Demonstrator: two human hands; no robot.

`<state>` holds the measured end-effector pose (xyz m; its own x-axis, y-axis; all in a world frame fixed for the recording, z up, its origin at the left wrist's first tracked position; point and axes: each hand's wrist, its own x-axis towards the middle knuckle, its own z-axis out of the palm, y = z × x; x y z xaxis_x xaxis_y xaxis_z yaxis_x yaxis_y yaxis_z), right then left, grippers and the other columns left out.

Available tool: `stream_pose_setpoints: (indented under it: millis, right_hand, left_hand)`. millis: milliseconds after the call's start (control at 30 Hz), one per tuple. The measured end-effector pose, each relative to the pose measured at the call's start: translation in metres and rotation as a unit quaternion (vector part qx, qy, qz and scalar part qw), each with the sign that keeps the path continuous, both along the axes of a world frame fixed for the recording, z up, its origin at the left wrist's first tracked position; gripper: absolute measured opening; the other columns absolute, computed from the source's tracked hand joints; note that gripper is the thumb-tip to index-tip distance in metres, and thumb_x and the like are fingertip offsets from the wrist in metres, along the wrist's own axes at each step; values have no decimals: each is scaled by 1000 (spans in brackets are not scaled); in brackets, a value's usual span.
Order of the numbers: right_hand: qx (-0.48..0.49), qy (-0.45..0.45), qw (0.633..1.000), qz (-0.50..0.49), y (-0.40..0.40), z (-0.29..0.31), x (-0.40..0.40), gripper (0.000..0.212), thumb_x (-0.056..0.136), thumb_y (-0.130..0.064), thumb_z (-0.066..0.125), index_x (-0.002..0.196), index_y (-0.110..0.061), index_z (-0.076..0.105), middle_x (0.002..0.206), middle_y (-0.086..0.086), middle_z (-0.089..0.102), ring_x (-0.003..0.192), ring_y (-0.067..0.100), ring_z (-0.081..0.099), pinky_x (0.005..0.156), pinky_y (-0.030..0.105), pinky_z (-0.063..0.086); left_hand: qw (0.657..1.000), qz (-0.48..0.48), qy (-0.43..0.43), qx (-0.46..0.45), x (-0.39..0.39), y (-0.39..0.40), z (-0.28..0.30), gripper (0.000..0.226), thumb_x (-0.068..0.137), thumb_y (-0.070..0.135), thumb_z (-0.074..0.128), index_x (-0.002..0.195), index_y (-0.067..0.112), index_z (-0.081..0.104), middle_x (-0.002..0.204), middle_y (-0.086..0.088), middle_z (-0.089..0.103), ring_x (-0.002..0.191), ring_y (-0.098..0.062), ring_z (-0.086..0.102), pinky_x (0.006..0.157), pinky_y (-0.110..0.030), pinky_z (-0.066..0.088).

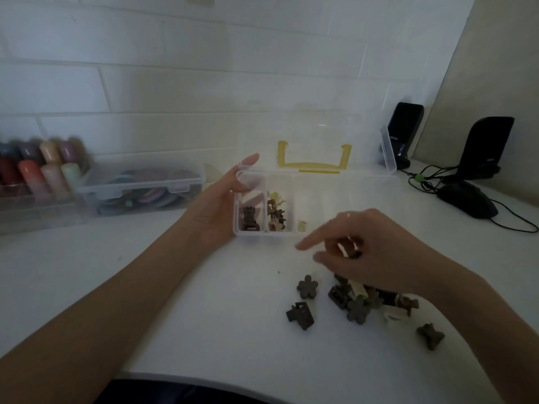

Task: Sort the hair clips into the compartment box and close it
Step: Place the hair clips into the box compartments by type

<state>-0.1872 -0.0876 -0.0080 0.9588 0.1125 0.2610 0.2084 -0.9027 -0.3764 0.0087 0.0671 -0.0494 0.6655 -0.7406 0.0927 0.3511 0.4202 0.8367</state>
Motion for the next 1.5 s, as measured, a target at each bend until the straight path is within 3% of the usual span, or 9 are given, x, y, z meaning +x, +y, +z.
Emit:
stream_pose_setpoints:
  millis: [133, 233, 433, 600, 800, 967, 1133, 1367, 1500]
  right_hand:
    - [-42, 89, 995, 9, 0, -5, -6, 36, 78, -43, 61, 113, -52, 57, 88, -22, 58, 84, 1, 54, 75, 20, 48]
    - [-49, 109, 993, 23, 7, -7, -5, 32, 80, -38, 64, 111, -46, 61, 95, -23, 58, 91, -4, 49, 79, 16, 46]
    - [-48, 66, 997, 12, 15, -18, 3, 21, 80, -46, 64, 96, -33, 65, 87, -18, 59, 84, 2, 50, 70, 17, 44]
    - [78, -2, 997, -4, 19, -18, 3, 17, 76, -36, 73, 81, -23, 63, 71, -17, 60, 70, 1, 56, 58, 12, 45]
    - [195, -117, 972, -58, 18, -21, 5, 20, 75, -21, 75, 86, -24, 58, 84, -14, 66, 67, 13, 61, 61, 17, 50]
    - [201, -163, 961, -94, 18, -22, 8, 22, 74, -26, 76, 80, -23, 54, 77, -10, 64, 60, 12, 56, 58, 23, 50]
    - [177, -173, 963, -105, 17, -25, 11, 12, 80, -17, 71, 83, -24, 61, 82, -13, 63, 72, 12, 58, 65, 25, 50]
    - [313, -175, 926, -117, 5, -28, 14, 18, 81, -3, 67, 88, -20, 65, 91, -11, 70, 80, 10, 66, 68, 27, 55]
    - [288, -195, 932, -104, 8, -27, 15, 20, 80, -4, 69, 89, -20, 62, 90, -10, 68, 84, 12, 65, 71, 28, 55]
  left_hand:
    - [1000, -1, -1, 4, 0, 0, 1, 64, 65, 11, 64, 128, 24, 60, 144, -15, 46, 123, -33, 52, 112, -50, 29]
    - [1000, -6, 12, 8, 1, -1, 0, 50, 78, 14, 59, 126, 26, 61, 143, -14, 47, 124, -33, 50, 113, -53, 23]
    - [1000, -14, 7, 6, 1, 1, -1, 61, 68, 13, 66, 127, 27, 61, 146, -15, 42, 130, -36, 44, 113, -54, 23]
    - [1000, -8, 5, 11, 1, 1, -2, 57, 70, 14, 62, 126, 28, 62, 146, -14, 44, 124, -34, 49, 113, -54, 22]
    - [1000, -9, 6, 0, 1, 0, -2, 58, 65, 12, 64, 121, 27, 65, 144, -14, 46, 127, -34, 48, 113, -51, 25]
    - [1000, -17, -2, 3, 0, 3, 0, 58, 65, 12, 63, 120, 29, 66, 144, -15, 46, 128, -35, 47, 111, -52, 29]
    - [1000, -20, 0, -10, -1, 2, 0, 51, 69, 11, 61, 116, 28, 68, 145, -14, 45, 130, -34, 45, 112, -51, 29]
    - [1000, -19, -19, -10, -1, 4, 1, 52, 73, 5, 50, 116, 29, 68, 138, -12, 49, 127, -33, 48, 111, -49, 31]
    - [999, -20, -24, -3, 3, 1, 1, 51, 75, 9, 54, 121, 28, 64, 133, -11, 50, 118, -31, 55, 110, -50, 32]
